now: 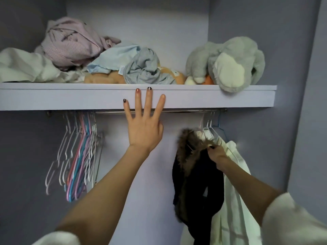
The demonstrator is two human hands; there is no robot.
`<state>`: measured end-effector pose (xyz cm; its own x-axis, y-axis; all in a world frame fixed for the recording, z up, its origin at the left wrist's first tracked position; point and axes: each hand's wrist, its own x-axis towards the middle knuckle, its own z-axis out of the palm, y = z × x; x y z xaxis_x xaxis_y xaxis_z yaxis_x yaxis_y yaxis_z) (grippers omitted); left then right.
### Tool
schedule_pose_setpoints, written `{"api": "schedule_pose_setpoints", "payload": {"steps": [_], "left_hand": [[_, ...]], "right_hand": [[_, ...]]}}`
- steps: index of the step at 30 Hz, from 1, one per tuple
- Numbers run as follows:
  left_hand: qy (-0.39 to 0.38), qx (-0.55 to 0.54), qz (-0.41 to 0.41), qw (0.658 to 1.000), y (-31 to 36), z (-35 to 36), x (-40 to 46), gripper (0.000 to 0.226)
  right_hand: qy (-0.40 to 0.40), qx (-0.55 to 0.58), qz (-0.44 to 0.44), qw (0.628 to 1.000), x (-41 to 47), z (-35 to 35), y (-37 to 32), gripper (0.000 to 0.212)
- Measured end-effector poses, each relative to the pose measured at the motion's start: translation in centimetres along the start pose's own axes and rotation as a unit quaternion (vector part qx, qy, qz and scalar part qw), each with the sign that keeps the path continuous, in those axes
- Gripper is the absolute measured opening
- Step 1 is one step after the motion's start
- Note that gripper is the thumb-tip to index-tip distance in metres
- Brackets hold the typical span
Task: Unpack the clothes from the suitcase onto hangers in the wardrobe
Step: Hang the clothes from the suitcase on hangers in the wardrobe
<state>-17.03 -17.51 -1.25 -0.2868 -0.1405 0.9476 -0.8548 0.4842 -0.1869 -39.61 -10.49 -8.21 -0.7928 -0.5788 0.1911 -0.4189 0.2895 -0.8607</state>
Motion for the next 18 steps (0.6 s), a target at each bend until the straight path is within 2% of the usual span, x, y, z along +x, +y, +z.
{"api": "schedule_pose_setpoints", "payload": {"steps": [4,7,11,13,18], "left_hand": [[0.004,0.008,-0.003,1.0,0.0,0.0,0.0,0.082],[-0.022,0.01,-0.008,1.0,0.2,-0.3,0.1,0.084],[-0.1,-0.02,-0.009,0.995,0.1,-2.3,0.1,0.086],[-0.148,-0.033,-0.001,0.988,0.0,-3.5,0.1,0.082],[-0.253,-0.08,-0.004,0.964,-0.9,-7.2,-1.6,0.072]], "right_hand": [[0.053,-0.038,0.025,0.998,0.0,-1.2,2.2,0.035],[0.046,-0.065,0.01,0.997,-0.4,-2.0,1.9,0.035],[0.0,-0.155,0.005,0.988,-3.7,-3.3,-0.2,0.038],[-0.016,-0.191,-0.027,0.981,-5.4,-3.7,-1.3,0.039],[-0.034,-0.204,-0.055,0.977,-10.6,-4.6,-2.9,0.039]]}}
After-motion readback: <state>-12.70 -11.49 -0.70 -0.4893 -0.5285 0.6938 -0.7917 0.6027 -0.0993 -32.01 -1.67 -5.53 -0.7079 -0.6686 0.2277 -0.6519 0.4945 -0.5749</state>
